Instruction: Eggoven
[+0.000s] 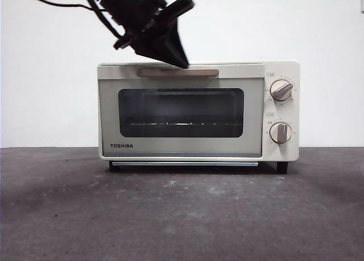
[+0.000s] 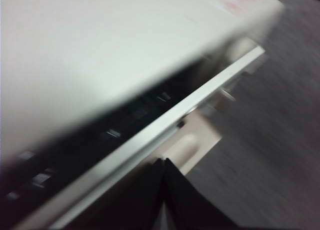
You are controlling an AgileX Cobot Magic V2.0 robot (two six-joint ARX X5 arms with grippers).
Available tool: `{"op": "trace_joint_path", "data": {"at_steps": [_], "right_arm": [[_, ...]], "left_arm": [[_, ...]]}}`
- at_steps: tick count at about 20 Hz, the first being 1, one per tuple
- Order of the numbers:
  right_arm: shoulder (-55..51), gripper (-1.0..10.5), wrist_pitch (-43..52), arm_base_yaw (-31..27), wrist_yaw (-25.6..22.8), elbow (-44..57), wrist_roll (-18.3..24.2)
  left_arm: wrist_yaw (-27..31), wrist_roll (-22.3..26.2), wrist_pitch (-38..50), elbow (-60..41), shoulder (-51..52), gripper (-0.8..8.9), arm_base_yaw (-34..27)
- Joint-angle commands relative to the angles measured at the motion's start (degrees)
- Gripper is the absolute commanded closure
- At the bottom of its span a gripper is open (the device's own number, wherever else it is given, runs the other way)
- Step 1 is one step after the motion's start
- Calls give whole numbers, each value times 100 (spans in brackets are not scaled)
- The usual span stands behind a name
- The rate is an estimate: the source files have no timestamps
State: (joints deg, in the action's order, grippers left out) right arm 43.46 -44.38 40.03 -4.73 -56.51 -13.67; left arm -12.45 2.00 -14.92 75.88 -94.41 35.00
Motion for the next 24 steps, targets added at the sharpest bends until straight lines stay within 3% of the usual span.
{"op": "trace_joint_path", "data": {"at_steps": [1,12,16,24], "right_arm": [[17,944,72,44,-28,-103,63],[28,944,186,44,-28,-103,72],[98,944,240,33,-31,-103,66],[1375,944,1309,31,251,-103,-87]], "left_arm": [[92,55,-680,-122,-310,806,199],[85,-11,-2009,-122,-61,806,866],[83,-127,-2135,-122,328,806,890],[85,-310,-2070,-205,2140,806,116]]}}
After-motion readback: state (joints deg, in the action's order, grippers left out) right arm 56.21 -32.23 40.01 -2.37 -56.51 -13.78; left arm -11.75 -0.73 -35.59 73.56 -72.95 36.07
